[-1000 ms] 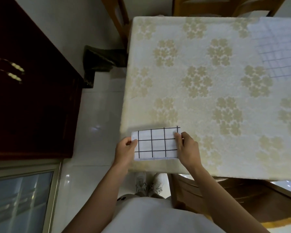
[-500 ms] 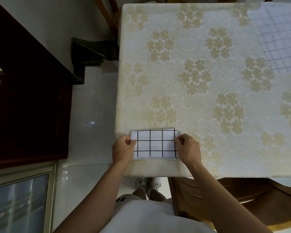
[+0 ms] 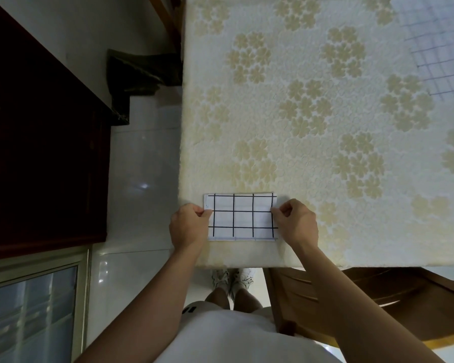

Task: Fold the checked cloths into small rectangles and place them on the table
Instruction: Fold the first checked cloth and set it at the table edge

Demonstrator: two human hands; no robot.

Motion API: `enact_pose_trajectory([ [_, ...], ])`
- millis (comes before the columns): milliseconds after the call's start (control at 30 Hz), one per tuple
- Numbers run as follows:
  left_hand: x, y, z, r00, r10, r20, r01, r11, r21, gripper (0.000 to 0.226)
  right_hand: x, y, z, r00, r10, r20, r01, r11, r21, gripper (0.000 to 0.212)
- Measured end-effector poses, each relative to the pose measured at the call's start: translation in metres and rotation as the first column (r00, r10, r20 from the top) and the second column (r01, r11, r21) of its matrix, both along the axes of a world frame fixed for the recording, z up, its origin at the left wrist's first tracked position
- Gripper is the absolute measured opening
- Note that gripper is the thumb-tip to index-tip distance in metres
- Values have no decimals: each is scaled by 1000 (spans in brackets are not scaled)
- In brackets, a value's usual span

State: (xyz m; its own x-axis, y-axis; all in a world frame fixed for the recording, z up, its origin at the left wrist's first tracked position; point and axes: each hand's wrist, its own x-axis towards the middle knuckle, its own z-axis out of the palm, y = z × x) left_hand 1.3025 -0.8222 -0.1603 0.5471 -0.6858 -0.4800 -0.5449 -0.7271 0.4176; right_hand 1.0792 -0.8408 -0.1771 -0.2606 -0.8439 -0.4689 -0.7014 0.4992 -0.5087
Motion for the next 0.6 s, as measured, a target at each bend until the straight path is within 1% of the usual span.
enact_pose_trajectory([
  [67,2,0,4,998,-49,44,48,999,19,21,-1,0,2,1000,30,-8,-30,1000,-6,18],
  [133,3,1,11,978,-149,142,150,989,9,25,-3,-1,8,994,101,-41,-103,994,-36,17],
  [167,4,1,15,951,-221,216,228,974,-8,27,-5,-1,11,986,149,-72,-153,986,-65,19],
  [233,4,1,23,862,-351,366,398,916,-59,27,-7,-1,23,953,248,-174,-275,950,-150,25],
  [300,0,-2,33,787,-414,457,518,846,-127,26,-8,1,34,890,332,-313,-410,883,-230,30],
  [333,-3,-4,38,762,-438,477,563,812,-153,28,-8,1,40,862,346,-371,-455,851,-261,31],
  [400,-9,-6,48,722,-473,505,636,741,-215,32,-6,0,53,828,351,-437,-504,806,-309,35],
  [500,-17,-7,63,679,-494,543,709,634,-310,38,0,2,73,805,344,-484,-548,745,-380,41],
  [600,-23,-5,77,658,-500,563,740,566,-363,48,7,6,91,778,356,-517,-590,696,-409,47],
])
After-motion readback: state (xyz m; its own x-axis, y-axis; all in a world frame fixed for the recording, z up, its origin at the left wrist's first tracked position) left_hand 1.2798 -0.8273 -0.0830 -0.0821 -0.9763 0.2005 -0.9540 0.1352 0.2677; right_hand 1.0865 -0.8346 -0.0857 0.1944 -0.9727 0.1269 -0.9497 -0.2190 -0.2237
